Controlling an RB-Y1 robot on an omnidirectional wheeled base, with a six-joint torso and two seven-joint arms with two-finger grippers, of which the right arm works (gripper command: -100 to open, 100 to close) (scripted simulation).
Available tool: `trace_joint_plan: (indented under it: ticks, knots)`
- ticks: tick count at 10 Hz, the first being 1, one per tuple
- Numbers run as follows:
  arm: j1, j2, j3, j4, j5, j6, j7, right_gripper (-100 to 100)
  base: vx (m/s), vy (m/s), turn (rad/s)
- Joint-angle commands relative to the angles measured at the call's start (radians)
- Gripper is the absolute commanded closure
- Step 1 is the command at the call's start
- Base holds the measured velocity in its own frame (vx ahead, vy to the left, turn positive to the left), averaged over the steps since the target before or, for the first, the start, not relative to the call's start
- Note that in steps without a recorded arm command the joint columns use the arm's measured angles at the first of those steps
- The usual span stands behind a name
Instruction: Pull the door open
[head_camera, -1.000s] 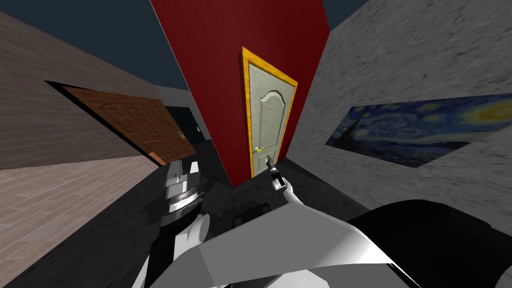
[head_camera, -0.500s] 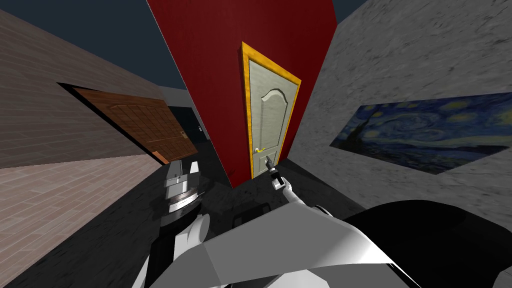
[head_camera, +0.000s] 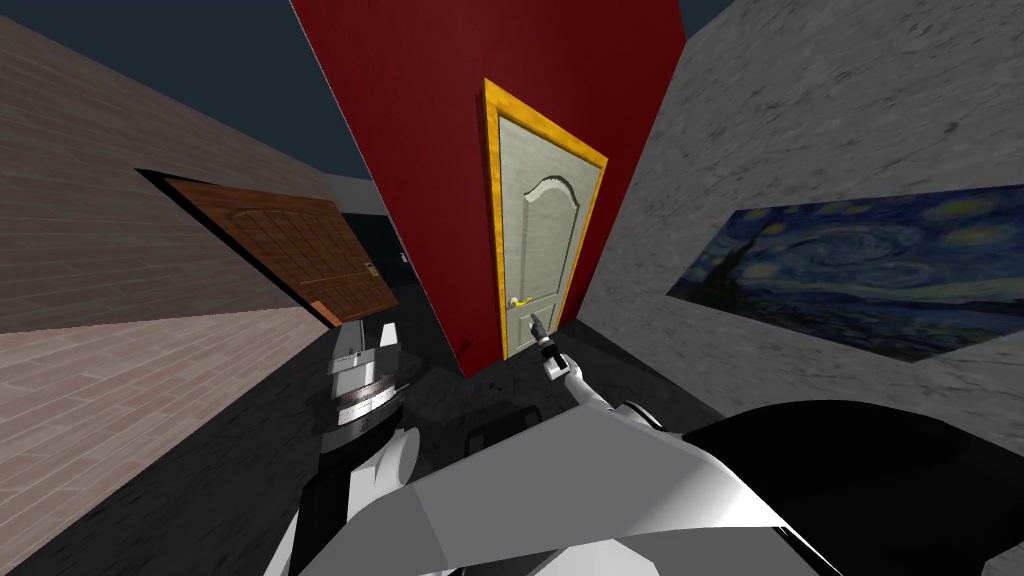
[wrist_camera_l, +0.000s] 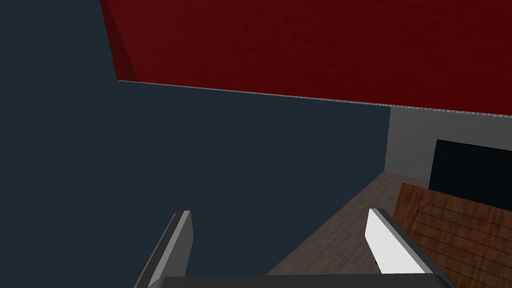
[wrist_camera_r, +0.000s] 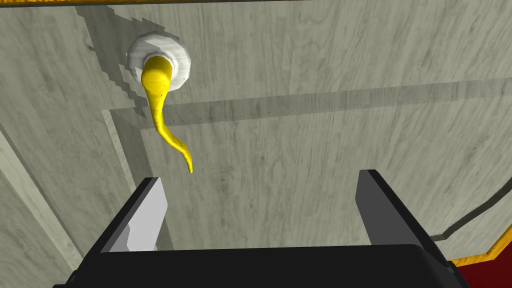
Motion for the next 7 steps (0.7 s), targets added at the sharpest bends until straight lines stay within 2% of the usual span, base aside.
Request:
trace_joint_plan:
  ticks: [1, 2, 3, 5, 6, 7]
  knots:
    - [-0.012, -0.004, 0.002, 0.030, 0.001, -0.006, -0.004, -100, 0.038, -0.037, 0.035]
    - [-0.031, -0.009, 0.006, 0.070, 0.004, -0.015, -0.008, -100, 0.045, -0.034, 0.056]
    - [-0.031, -0.009, 0.006, 0.073, 0.004, -0.015, -0.008, -100, 0.041, -0.028, 0.027]
    - [-0.068, -0.019, 0.014, 0.147, 0.010, -0.030, -0.017, -100, 0.049, -0.046, 0.054]
    - [-0.068, -0.019, 0.014, 0.156, 0.010, -0.030, -0.017, -100, 0.046, -0.044, 0.036]
    - [-0.086, -0.024, 0.018, 0.183, 0.012, -0.038, -0.021, -100, 0.054, -0.044, 0.054]
